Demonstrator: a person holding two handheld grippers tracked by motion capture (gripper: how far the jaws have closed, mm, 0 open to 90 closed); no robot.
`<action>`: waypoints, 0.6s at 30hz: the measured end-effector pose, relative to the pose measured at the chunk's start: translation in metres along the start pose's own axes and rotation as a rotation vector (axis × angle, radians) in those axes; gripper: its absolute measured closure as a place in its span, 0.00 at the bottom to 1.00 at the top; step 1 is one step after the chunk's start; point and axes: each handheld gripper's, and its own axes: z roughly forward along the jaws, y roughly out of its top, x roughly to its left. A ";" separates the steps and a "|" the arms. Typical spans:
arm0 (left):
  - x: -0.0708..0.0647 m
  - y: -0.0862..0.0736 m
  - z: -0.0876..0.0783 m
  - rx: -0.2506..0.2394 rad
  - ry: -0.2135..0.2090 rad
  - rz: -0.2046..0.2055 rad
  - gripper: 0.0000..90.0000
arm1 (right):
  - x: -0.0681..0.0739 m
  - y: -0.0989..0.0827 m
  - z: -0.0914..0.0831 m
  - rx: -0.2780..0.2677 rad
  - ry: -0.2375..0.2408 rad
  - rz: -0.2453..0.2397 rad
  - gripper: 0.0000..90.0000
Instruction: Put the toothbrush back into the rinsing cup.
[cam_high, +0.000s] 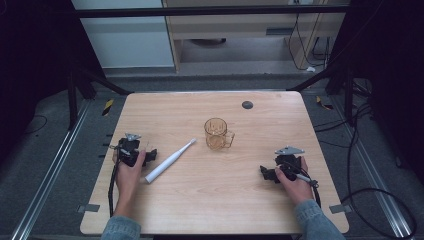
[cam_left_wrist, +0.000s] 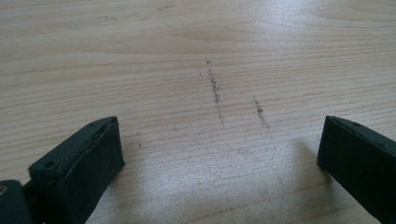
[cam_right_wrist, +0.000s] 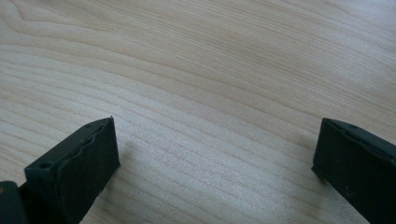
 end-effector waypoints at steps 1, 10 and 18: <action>0.000 0.000 0.000 -0.001 0.002 -0.004 0.00 | 0.000 0.000 0.000 0.000 0.000 0.000 0.00; 0.001 -0.002 -0.003 -0.010 -0.002 0.002 0.05 | 0.000 0.000 0.001 -0.001 -0.004 -0.005 0.00; 0.005 0.002 -0.045 -0.128 0.048 0.002 0.06 | 0.000 0.000 0.001 -0.001 -0.004 -0.005 0.00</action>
